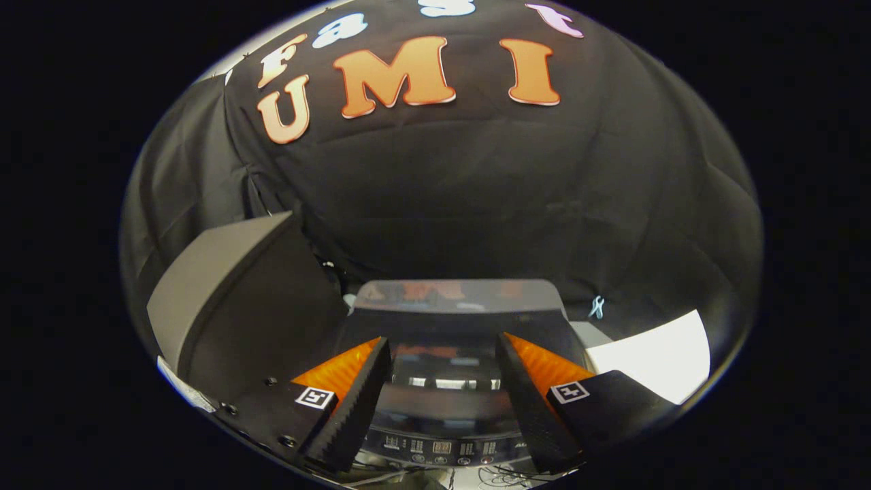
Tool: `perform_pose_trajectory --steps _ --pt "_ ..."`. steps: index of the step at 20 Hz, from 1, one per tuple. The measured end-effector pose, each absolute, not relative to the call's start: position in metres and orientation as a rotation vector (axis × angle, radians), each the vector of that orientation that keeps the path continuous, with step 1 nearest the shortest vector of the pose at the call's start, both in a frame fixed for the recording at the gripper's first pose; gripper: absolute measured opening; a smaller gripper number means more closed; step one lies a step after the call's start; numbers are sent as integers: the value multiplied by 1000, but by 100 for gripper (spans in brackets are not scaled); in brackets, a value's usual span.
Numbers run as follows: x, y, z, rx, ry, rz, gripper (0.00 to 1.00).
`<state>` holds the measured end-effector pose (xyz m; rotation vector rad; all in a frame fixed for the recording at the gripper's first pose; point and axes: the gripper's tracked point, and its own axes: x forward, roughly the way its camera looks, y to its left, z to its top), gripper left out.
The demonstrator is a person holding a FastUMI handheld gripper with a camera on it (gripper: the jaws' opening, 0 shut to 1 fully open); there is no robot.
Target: Put the clothes into the washing machine and then close the washing machine lid.
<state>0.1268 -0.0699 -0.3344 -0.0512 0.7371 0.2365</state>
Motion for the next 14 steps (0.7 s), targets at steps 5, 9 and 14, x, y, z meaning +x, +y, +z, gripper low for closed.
perform_pose_trajectory --steps 5,9,14 --pt "115 -77 -329 -46 738 204 100" --pt "109 -77 -315 -46 713 180 100" --pt "99 -71 -299 -28 688 141 100"
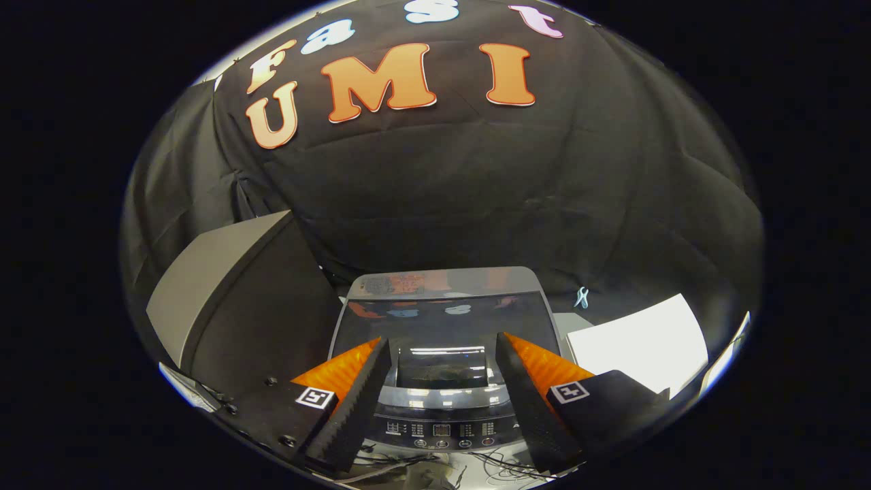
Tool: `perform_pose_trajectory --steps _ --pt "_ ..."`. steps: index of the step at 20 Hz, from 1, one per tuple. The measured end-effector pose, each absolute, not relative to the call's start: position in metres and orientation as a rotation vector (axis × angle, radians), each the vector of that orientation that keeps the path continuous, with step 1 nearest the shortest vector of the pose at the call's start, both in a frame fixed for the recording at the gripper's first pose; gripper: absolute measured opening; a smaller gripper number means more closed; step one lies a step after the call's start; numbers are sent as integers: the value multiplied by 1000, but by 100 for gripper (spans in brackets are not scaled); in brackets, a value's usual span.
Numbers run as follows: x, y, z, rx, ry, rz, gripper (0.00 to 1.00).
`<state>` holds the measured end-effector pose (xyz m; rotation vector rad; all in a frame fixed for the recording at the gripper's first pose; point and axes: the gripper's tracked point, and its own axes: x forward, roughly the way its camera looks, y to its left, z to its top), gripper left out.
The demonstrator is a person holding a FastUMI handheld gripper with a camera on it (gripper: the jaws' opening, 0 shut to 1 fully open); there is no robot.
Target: Put the clothes into the washing machine and then close the washing machine lid.
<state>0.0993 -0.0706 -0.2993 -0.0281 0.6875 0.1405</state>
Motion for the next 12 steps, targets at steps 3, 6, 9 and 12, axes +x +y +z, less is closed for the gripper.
perform_pose_trajectory --steps 3,6,9,12 --pt "97 -63 -282 -14 659 116 100" --pt "91 -53 -258 0 612 92 100" --pt "87 -40 -229 6 551 79 99" --pt "81 -31 -197 3 491 65 99"
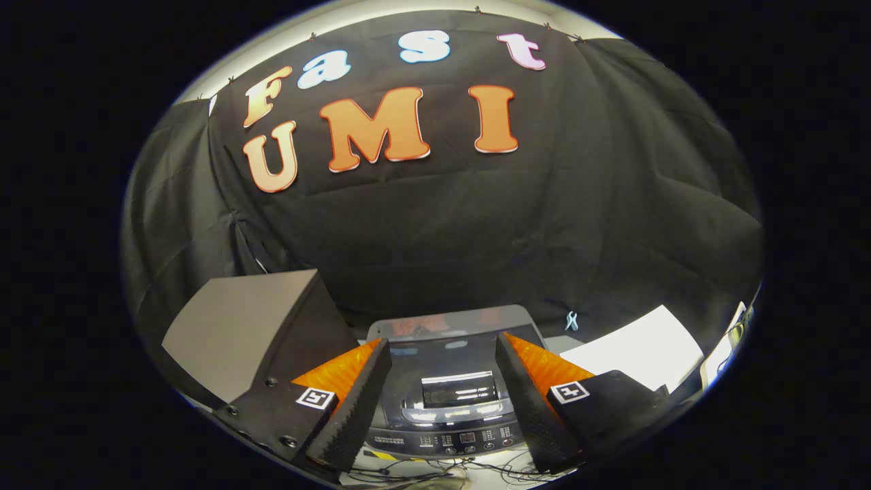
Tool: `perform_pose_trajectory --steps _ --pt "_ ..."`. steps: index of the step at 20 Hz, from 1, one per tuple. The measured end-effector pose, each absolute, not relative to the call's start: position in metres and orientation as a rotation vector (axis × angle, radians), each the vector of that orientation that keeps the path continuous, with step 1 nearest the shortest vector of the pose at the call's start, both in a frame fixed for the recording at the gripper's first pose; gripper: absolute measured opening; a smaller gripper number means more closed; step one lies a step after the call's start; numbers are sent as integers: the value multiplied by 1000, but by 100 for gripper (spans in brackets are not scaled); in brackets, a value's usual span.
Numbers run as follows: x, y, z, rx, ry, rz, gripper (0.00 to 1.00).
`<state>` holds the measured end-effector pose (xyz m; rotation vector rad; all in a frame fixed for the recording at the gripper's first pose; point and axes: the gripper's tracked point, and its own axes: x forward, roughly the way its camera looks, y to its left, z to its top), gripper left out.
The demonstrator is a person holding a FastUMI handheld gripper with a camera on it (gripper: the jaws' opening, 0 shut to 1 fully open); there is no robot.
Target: Put the clothes into the washing machine and then close the washing machine lid.
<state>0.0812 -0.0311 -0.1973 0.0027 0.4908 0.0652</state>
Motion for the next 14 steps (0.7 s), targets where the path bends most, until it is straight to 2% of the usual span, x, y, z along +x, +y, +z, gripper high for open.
perform_pose_trajectory --steps 14 --pt "59 -7 -55 -19 242 18 99"
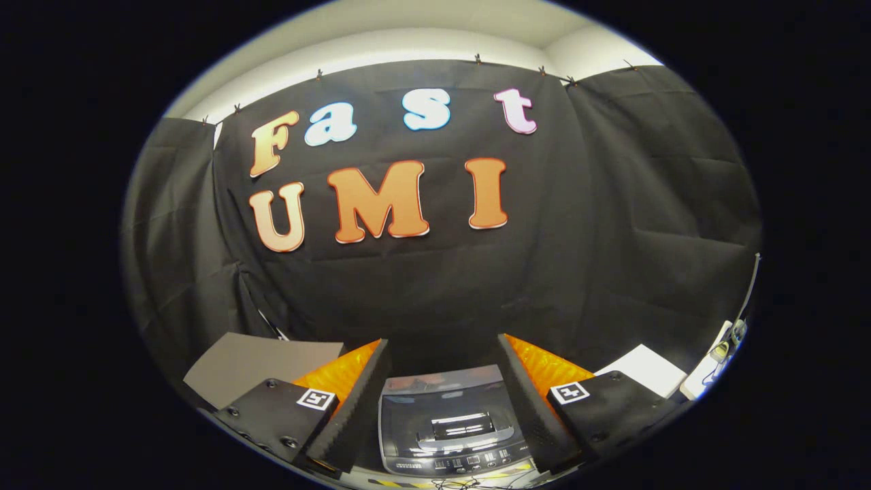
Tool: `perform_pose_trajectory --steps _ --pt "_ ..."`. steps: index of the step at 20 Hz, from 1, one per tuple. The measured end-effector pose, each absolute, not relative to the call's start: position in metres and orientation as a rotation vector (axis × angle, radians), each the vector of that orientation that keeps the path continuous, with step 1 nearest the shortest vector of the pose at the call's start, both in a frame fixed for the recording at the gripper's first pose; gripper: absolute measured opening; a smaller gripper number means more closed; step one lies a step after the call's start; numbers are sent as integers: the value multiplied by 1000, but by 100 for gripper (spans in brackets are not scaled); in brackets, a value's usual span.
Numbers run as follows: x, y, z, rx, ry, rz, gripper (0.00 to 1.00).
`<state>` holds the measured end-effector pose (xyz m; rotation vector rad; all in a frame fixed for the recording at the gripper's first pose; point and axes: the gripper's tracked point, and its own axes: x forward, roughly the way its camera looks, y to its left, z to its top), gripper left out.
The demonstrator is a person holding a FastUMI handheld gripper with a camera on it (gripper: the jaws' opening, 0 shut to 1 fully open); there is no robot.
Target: Put the clothes into the washing machine and then close the washing machine lid.
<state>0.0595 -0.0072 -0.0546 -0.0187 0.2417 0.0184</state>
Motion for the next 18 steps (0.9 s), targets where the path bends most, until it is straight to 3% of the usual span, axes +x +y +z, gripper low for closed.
perform_pose_trajectory --steps 9,18 --pt "41 -16 6 -29 135 -11 99" --pt "35 -14 1 -33 126 -12 99"
